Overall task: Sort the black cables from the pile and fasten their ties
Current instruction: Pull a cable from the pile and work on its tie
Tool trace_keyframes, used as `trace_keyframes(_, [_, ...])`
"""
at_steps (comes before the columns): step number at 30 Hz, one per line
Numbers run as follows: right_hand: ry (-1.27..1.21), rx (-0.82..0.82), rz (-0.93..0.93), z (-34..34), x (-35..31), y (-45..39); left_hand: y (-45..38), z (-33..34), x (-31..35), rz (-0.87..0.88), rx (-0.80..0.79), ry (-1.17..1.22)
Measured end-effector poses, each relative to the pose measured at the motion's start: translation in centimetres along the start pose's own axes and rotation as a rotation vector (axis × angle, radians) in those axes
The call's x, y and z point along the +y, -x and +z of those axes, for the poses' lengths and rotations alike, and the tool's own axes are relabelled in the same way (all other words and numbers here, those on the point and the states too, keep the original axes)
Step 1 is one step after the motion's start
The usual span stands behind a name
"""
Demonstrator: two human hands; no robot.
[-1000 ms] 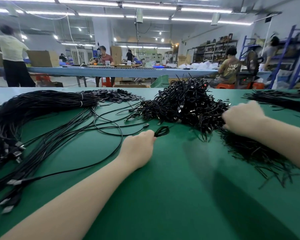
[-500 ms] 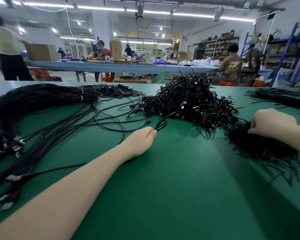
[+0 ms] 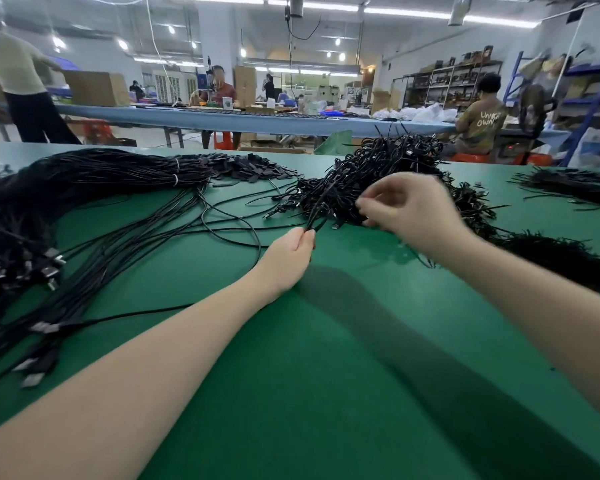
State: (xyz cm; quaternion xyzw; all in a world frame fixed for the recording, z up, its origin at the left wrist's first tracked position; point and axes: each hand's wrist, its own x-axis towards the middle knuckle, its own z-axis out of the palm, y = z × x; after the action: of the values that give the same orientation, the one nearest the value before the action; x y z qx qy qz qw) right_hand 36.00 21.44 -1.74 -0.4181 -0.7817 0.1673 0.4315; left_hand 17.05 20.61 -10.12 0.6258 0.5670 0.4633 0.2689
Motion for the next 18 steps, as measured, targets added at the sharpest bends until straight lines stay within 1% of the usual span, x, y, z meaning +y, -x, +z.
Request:
trace_keyframes(2, [0.046, 0.043, -0.093, 3.4, -0.2, 0.5, 0.1, 0.0, -0.1, 0.027, 0.064, -0.089])
trace_keyframes(4, [0.001, 0.094, -0.12, 6.0, 0.3, 1.2, 0.2, 0.0, -0.1, 0.05, 0.087, -0.187])
trace_keyframes(6, [-0.052, 0.145, -0.117, 7.5, 1.3, 1.9, 0.2, 0.1, 0.0, 0.064, 0.076, -0.261])
trace_keyframes(11, [-0.168, 0.198, -0.065, 7.9, 2.6, 2.3, 0.3, 0.4, 0.4, 0.091, -0.011, -0.426])
trace_keyframes(14, [-0.21, 0.194, -0.017, 7.7, 2.6, 2.3, 0.4, 0.4, 0.7, 0.09, -0.048, -0.447])
trace_keyframes(18, [-0.237, 0.168, 0.005, 7.7, 2.5, 2.3, 0.7, 0.3, 0.9, 0.114, -0.049, -0.467])
